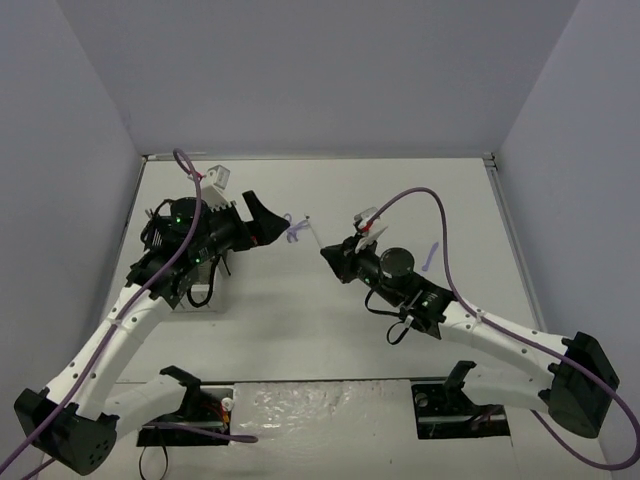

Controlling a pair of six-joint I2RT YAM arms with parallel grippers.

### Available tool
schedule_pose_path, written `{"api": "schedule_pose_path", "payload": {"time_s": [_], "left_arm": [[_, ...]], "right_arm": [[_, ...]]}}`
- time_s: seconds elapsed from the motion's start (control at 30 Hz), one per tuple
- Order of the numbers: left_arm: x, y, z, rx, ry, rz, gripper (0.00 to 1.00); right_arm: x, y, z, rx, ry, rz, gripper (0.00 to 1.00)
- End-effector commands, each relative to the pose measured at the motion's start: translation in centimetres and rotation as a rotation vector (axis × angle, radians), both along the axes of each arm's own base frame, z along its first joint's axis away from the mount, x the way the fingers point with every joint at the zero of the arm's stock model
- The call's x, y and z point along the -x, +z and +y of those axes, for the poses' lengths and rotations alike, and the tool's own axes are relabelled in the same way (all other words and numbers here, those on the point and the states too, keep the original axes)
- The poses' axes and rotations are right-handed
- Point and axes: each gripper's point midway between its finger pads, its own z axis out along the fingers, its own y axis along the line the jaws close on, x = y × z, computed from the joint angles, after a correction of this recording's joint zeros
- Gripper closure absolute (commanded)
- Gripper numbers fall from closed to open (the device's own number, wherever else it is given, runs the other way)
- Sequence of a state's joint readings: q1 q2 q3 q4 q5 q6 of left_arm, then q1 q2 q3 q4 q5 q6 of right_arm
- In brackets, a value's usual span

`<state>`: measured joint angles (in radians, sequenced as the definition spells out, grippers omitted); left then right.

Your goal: Organize the makeup

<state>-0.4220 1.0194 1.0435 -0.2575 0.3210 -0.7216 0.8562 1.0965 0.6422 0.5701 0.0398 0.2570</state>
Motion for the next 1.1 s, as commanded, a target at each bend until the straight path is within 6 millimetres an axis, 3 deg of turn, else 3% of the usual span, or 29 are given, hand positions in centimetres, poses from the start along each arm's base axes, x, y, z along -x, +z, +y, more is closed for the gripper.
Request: {"api": "schedule_pose_path", "payload": {"time_s": [0.0, 0.17, 0.3, 0.6, 0.73, 0.8, 0.93, 1.03, 1.07], "left_arm": [[-0.6, 5.4, -2.2, 0.106, -0.022, -0.128, 0.03], [-0.7, 5.1, -3.5, 0.096, -0.028, -0.118, 0.04], [-0.7, 4.6, -4.4, 0.089, -0.035, -0.106, 0.12], [-0.4, 4.7, -5.4, 0.093, -0.046, -0.115, 0.94], [-0.1, 4.7, -5.7, 0.095, -0.059, -0.112, 1.0], [-0.1, 4.7, -5.7, 0.094, -0.058, -0.114, 1.0], [-0.1, 4.5, -4.7, 0.052, -0.029, -0.129, 1.0], [-0.9, 3.2, -1.5, -0.103, 0.092, -0.141, 1.0], [-1.1, 3.4, 0.2, -0.156, 0.148, -0.157, 1.0]], "right_arm": [[2.1, 6.8, 4.0, -0.13, 0.19, -0.177, 1.0], [3.3, 7.7, 5.3, -0.153, 0.242, -0.197, 1.0], [3.6, 8.2, 5.5, -0.165, 0.249, -0.207, 1.0], [3.3, 7.9, 5.8, -0.163, 0.246, -0.202, 0.98], [3.1, 7.7, 5.8, -0.158, 0.235, -0.2, 0.93], [3.0, 7.7, 5.8, -0.157, 0.23, -0.199, 0.83], [2.7, 7.5, 5.4, -0.151, 0.201, -0.192, 0.34], [2.4, 7.1, 4.7, -0.13, 0.172, -0.179, 0.01], [2.4, 6.9, 4.4, -0.118, 0.16, -0.177, 0.0]]}}
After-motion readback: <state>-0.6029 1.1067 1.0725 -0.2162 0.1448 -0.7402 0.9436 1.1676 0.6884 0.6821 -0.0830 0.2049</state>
